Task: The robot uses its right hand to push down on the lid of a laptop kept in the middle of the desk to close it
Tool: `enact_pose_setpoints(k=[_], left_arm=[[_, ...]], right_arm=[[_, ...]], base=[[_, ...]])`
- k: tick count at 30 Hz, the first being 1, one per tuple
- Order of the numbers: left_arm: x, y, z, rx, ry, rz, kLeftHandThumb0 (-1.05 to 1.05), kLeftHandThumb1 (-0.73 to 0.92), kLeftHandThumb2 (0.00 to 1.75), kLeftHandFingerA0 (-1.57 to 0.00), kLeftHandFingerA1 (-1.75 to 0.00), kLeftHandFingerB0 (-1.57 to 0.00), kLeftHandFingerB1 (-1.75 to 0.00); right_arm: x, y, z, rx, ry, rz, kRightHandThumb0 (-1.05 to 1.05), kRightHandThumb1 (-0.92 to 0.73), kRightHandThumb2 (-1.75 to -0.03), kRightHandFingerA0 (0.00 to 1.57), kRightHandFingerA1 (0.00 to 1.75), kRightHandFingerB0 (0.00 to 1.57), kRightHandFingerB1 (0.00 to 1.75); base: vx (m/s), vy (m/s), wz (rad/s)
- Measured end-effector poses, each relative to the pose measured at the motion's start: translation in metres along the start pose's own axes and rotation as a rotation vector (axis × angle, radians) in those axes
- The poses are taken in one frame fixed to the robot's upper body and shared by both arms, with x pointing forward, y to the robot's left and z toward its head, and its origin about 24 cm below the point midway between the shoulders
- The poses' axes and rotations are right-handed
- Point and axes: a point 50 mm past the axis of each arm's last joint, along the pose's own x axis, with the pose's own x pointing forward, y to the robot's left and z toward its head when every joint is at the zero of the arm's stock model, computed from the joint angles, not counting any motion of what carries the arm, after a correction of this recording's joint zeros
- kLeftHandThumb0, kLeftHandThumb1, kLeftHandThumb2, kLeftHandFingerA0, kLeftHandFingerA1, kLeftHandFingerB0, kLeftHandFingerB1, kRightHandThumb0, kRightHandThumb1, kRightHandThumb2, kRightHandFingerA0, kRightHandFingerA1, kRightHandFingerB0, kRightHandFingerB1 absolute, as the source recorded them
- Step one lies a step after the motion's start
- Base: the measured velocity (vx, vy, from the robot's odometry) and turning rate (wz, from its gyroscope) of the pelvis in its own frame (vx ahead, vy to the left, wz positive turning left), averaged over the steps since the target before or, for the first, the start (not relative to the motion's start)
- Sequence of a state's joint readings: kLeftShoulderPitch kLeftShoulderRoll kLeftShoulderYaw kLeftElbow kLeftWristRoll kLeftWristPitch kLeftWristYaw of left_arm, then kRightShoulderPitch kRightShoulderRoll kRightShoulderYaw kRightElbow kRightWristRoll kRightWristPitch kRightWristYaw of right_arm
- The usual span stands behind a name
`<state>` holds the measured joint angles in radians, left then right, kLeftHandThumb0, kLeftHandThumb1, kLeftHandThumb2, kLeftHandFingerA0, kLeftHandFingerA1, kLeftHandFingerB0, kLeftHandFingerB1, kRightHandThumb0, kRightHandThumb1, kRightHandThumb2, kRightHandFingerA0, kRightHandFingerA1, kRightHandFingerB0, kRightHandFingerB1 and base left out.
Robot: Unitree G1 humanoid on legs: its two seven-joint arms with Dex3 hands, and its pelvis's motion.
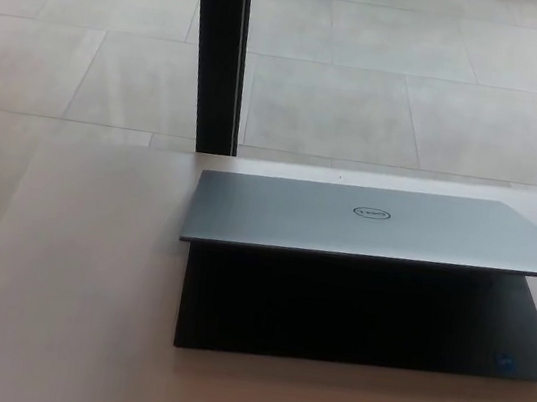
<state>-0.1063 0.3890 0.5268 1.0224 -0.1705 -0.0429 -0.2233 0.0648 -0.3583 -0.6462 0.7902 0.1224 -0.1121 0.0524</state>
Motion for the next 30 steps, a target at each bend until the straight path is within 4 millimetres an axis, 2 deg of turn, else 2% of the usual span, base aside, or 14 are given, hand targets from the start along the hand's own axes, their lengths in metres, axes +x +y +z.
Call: enact_pose_setpoints(k=[1,2,4,5,8,9,10,11,15,16,22,23,25,30], left_arm=[[0.0,0.002,0.003,-0.03,-0.012,0.005,-1.02,0.92,0.72,-0.38,-0.48,-0.28,-0.34],[0.001,0.005,0.006,-0.066,-0.026,0.01,-0.97,0.71,1.14,-0.32,-0.55,-0.24,-0.47],[0.001,0.008,0.01,-0.13,-0.047,0.014,-0.97,0.72,1.15,-0.32,-0.55,-0.24,-0.47],[0.002,0.009,0.011,-0.157,-0.052,0.014,-0.97,0.71,1.14,-0.31,-0.55,-0.25,-0.47],[0.002,0.011,0.013,-0.236,-0.074,0.007,-0.99,0.73,1.15,-0.32,-0.54,-0.25,-0.46],[0.003,0.011,0.014,-0.256,-0.08,0.004,-1.02,0.92,0.71,-0.34,-0.46,-0.28,-0.35],[0.003,0.011,0.015,-0.272,-0.085,0.002,-0.97,0.71,1.14,-0.29,-0.53,-0.23,-0.46],[0.003,0.012,0.016,-0.288,-0.092,-0.002,-1.01,0.92,0.72,-0.34,-0.44,-0.26,-0.34],[0.003,0.015,0.022,-0.322,-0.119,-0.014,-1.01,0.92,0.7,-0.34,-0.47,-0.31,-0.37],[0.003,0.016,0.023,-0.326,-0.124,-0.015,-1.01,0.92,0.7,-0.34,-0.47,-0.3,-0.37],[0.003,0.016,0.024,-0.338,-0.136,-0.031,-1.0,0.92,0.71,-0.35,-0.46,-0.31,-0.36],[0.003,0.016,0.024,-0.339,-0.138,-0.032,-0.97,0.72,1.14,-0.32,-0.55,-0.25,-0.47],[0.003,0.016,0.025,-0.343,-0.141,-0.034,-0.98,0.72,1.14,-0.32,-0.54,-0.24,-0.46],[0.003,0.015,0.024,-0.347,-0.14,-0.038,-0.98,0.71,1.14,-0.31,-0.53,-0.25,-0.46]], right_arm=[[0.001,-0.007,0.005,0.024,-0.02,-0.026,-0.81,-0.72,-1.1,0.54,0.74,0.34,0.52],[0.002,-0.015,0.011,0.05,-0.045,-0.056,-0.8,-0.73,-1.1,0.54,0.72,0.35,0.52],[0.005,-0.032,0.026,0.112,-0.104,-0.12,-0.76,-0.74,-1.12,0.53,0.68,0.33,0.52],[0.006,-0.04,0.035,0.139,-0.134,-0.148,-0.79,-0.92,-0.72,0.52,0.59,0.36,0.37],[0.008,-0.063,0.073,0.215,-0.265,-0.229,-0.85,-0.92,-0.69,0.5,0.64,0.37,0.38],[0.008,-0.069,0.087,0.241,-0.315,-0.247,-0.85,-0.92,-0.68,0.52,0.63,0.38,0.36],[0.007,-0.072,0.1,0.267,-0.364,-0.259,-0.82,-0.75,-1.13,0.5,0.67,0.32,0.5],[0.006,-0.074,0.116,0.296,-0.421,-0.268,-0.8,-0.76,-1.13,0.49,0.69,0.3,0.51],[-0.002,-0.078,0.17,0.365,-0.607,-0.269,-0.79,-0.75,-1.12,0.53,0.71,0.31,0.52],[-0.004,-0.077,0.181,0.379,-0.642,-0.262,-0.83,-0.92,-0.68,0.54,0.68,0.38,0.37],[-0.022,-0.055,0.248,0.361,-0.835,-0.167,-0.85,-0.92,-0.72,0.6,0.72,0.38,0.41],[-0.026,-0.05,0.256,0.352,-0.862,-0.147,-0.82,-0.74,-1.16,0.52,0.67,0.32,0.51],[-0.035,-0.034,0.278,0.31,-0.93,-0.08,-0.86,-0.92,-0.71,0.49,0.57,0.38,0.39],[-0.055,0.012,0.313,0.192,-1.041,0.088,-0.89,-0.92,-0.74,0.41,0.42,0.32,0.33]], base=[[0.0,0.0,0.0],[0.0,0.0,0.0],[0.0,0.0,0.0],[0.0,0.0,0.0],[0.0,0.0,0.0],[0.0,0.0,0.0],[0.0,0.0,0.0],[0.0,0.0,0.0],[0.0,0.0,0.0],[0.0,0.0,0.0],[0.0,0.0,0.0],[0.0,0.0,0.0],[0.0,0.0,0.0],[0.0,0.0,0.0]])
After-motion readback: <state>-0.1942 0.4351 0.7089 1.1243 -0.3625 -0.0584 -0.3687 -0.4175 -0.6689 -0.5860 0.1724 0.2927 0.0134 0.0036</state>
